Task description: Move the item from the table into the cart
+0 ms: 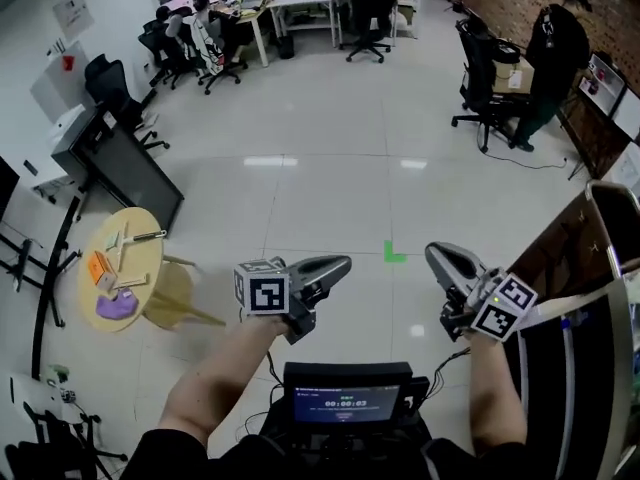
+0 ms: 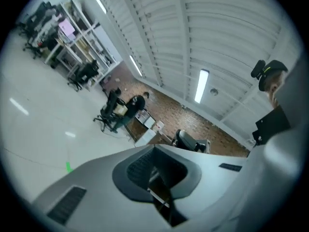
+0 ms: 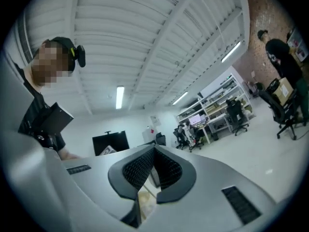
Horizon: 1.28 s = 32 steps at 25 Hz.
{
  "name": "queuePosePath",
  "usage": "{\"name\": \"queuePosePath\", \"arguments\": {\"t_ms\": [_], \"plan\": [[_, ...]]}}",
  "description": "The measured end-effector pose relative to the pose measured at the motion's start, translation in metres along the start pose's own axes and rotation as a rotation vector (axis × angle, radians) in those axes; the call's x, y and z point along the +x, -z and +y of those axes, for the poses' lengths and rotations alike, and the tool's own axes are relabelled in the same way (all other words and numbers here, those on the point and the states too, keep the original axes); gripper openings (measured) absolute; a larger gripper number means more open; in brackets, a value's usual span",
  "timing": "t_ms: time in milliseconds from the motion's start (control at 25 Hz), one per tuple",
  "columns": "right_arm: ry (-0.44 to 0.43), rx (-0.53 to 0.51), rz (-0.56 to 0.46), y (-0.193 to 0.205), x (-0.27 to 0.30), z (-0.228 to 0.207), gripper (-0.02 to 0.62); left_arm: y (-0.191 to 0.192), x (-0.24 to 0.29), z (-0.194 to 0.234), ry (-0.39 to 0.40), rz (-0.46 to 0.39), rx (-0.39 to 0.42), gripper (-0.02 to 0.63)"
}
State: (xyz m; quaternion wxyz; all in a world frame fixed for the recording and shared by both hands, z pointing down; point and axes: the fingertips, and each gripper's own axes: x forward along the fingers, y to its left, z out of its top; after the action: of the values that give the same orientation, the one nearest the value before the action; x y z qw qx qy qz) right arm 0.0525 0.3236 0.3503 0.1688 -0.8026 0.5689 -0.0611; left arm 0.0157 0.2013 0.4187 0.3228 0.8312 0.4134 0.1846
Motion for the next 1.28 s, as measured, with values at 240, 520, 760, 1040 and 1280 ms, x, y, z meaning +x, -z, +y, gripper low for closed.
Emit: {"name": "queuePosePath", "arguments": {"t_ms": [240, 520, 760, 1040, 1280], "plan": [[-0.004, -0.048, 0.018, 0.021, 0.157, 0.006, 0.002, -0.087, -0.152, 0.095, -0.303, -0.265, 0.13, 0.0], [-0.077, -0.076, 0.057, 0.034, 0.315, 0.019, 0.002, -0.166, -0.289, 0.153, -0.637, -0.519, 0.258, 0.002], [-0.253, -0.188, 0.11, 0.036, 0.45, 0.037, 0.002, -0.207, -0.39, 0.192, -0.965, -0.735, 0.26, 0.003], [-0.469, -0.304, 0.124, 0.069, 0.586, 0.099, 0.002, -0.205, -0.533, 0.195, -1.353, -0.98, 0.237, 0.006], [-0.594, -0.3, 0.183, 0.146, 0.696, 0.194, 0.034, -0.176, -0.677, 0.192, -1.585, -1.011, 0.254, 0.035]]}}
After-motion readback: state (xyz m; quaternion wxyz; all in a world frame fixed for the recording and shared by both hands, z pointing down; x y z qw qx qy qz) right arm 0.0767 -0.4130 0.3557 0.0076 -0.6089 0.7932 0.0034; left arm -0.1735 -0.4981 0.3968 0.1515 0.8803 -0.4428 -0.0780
